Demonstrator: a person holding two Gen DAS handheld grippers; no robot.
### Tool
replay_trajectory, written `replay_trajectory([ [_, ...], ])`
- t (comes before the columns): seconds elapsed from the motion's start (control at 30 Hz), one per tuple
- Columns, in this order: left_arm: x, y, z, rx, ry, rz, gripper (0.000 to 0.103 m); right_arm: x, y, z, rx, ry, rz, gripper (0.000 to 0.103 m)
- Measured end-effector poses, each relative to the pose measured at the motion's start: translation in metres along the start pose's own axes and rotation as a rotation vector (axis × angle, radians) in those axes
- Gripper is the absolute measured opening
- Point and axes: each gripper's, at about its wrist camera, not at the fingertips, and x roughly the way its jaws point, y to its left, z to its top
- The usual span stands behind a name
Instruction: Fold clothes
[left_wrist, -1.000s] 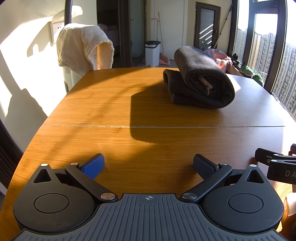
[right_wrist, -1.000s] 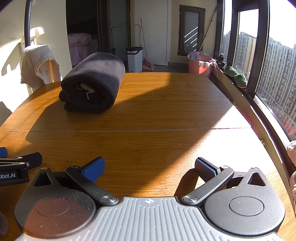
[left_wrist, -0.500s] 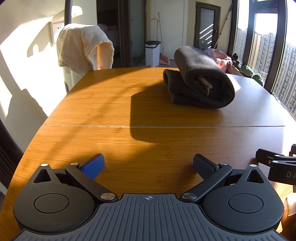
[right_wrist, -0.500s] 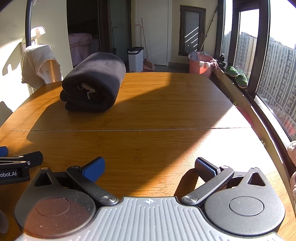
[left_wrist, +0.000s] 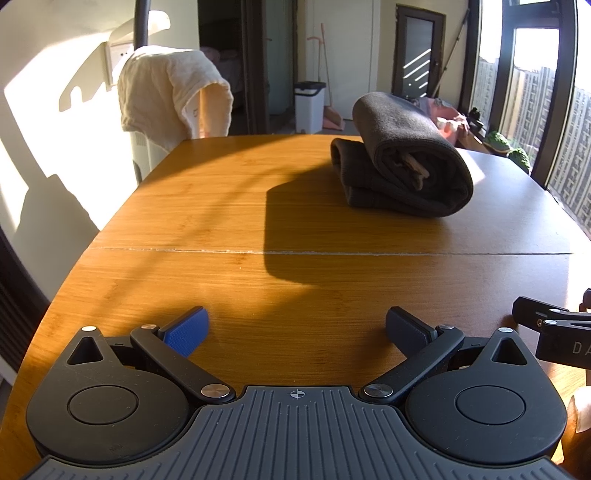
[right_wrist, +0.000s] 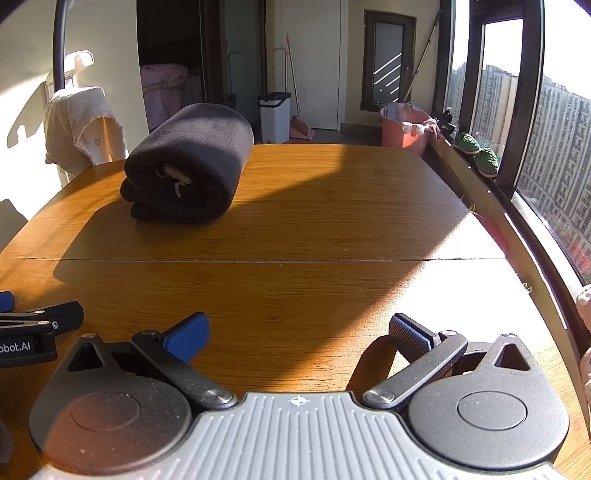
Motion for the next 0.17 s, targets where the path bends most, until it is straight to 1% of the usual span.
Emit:
replay_trajectory([
  [0.17,0.0005,0.0009,0.0005,0.003,0.002,-0.004,0.103,0.0003,0.0000,0.0008,0.000,0.004,-0.001,0.103],
])
